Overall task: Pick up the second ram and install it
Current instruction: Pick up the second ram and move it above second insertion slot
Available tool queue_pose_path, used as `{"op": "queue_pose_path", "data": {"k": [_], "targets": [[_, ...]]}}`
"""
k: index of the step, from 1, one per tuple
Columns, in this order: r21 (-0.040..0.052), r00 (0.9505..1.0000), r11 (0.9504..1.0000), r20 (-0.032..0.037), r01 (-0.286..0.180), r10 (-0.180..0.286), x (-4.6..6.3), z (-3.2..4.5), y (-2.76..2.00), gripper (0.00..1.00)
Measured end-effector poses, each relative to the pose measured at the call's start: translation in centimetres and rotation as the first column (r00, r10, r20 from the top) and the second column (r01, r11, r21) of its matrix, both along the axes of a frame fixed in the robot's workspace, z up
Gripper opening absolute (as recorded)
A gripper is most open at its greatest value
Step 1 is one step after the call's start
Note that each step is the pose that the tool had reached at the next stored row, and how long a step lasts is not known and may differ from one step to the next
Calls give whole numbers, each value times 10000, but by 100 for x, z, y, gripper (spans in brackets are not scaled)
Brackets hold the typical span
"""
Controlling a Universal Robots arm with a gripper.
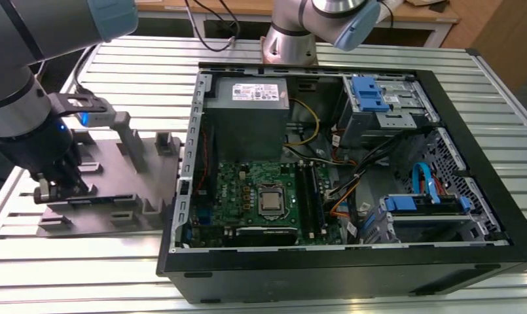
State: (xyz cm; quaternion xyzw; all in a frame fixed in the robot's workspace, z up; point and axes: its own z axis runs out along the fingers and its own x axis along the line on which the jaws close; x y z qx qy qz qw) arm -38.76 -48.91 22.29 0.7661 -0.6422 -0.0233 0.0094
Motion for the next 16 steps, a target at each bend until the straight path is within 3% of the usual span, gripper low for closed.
{"op": "queue_pose_path", "data": {"k": [8, 16], "targets": [[0, 9972, 9972, 0, -750, 750, 0, 0, 0, 11], [0, 9893, 9893, 0, -1459, 1459, 0, 0, 0, 11]]}}
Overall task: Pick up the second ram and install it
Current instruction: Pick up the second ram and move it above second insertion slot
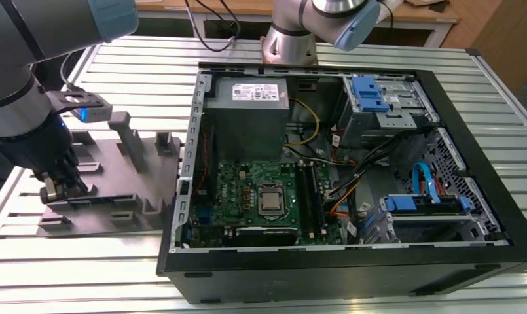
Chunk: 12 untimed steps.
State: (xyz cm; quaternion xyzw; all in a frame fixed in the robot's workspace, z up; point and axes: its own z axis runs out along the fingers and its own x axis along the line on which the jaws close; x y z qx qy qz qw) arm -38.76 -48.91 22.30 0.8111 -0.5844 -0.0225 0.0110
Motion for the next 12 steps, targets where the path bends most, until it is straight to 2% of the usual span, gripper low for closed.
{"op": "queue_pose_path", "data": {"k": [3, 6, 9, 12], "targets": [[-3, 10000, 10000, -1, 62, -62, 0, -1, 0, 11], [-1, 9982, 9982, 0, 593, -593, -1, -13, 1, 11], [-1, 9935, 9935, -1, 1141, -1141, 0, -25, 0, 11], [-1, 9858, 9858, 0, 1680, -1680, 0, -38, 0, 11]]}}
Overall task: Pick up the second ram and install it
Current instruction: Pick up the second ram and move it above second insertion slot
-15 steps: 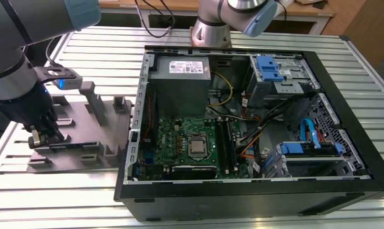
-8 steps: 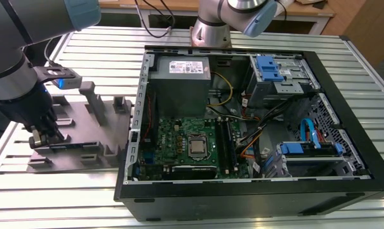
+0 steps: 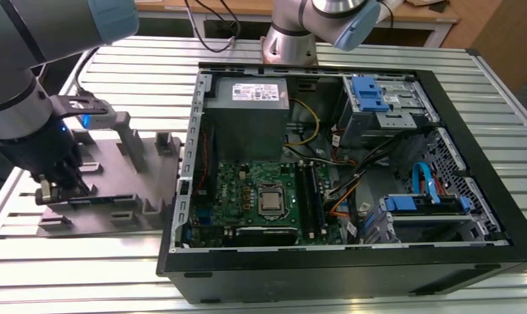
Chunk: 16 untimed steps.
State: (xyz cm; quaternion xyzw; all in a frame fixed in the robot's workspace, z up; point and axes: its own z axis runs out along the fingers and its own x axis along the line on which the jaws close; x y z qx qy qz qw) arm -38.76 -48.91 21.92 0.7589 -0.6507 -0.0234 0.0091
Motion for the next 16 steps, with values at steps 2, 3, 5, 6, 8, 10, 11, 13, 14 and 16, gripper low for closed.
{"op": "queue_pose_path", "data": {"k": [2, 3, 5, 6, 8, 10, 11, 13, 14, 16], "targets": [[0, 9994, 9994, 0, 360, -360, 0, -8, 0, 11], [0, 9985, 9985, 0, 539, -539, 0, -12, 0, 11], [0, 9960, 9960, 0, 898, -898, 0, -20, 0, 11], [0, 9941, 9941, 0, 1087, -1087, 0, -24, 0, 11], [-1, 9899, 9899, -1, 1418, -1418, 0, -31, 0, 11], [-1, 9893, 9893, -1, 1457, -1457, 0, -31, 0, 11], [0, 9893, 9893, 0, 1458, -1458, 0, -32, 0, 11], [1, 9893, 9893, 0, 1460, -1460, 0, -32, 0, 11], [0, 9893, 9893, 0, 1460, -1460, 0, -32, 0, 11], [0, 9893, 9893, 0, 1461, -1461, 0, -32, 0, 11]]}}
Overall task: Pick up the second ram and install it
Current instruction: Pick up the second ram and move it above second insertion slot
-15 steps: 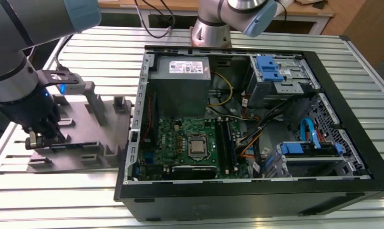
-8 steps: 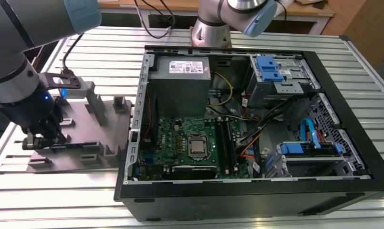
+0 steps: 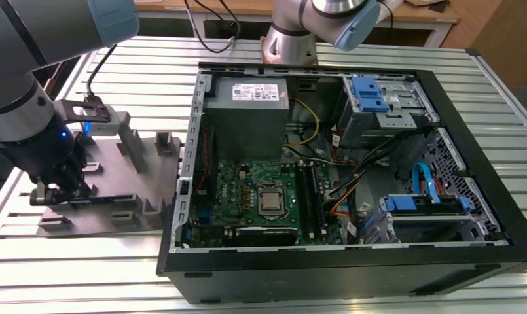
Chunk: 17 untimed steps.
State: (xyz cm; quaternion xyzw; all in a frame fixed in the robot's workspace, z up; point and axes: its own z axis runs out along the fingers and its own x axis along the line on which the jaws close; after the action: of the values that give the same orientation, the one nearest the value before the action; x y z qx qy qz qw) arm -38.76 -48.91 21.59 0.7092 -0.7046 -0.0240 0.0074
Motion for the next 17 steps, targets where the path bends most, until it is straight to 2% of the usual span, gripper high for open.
{"op": "queue_pose_path", "data": {"k": [1, 3, 4, 5, 8, 17], "targets": [[0, 10000, 10000, 0, 1, -1, 0, 0, 0, 16], [1, 10000, 10000, 0, 2, -2, 0, 0, 0, 16], [0, 10000, 10000, 0, 3, -3, 0, 0, 0, 24], [1, 10000, 10000, 0, 3, -3, 0, -1, 0, 24], [109, 10000, 9999, 2, -16, 16, 1, -32, -3, 24], [113, 9998, 9998, -48, -193, 193, 12, -184, -5, 24]]}}
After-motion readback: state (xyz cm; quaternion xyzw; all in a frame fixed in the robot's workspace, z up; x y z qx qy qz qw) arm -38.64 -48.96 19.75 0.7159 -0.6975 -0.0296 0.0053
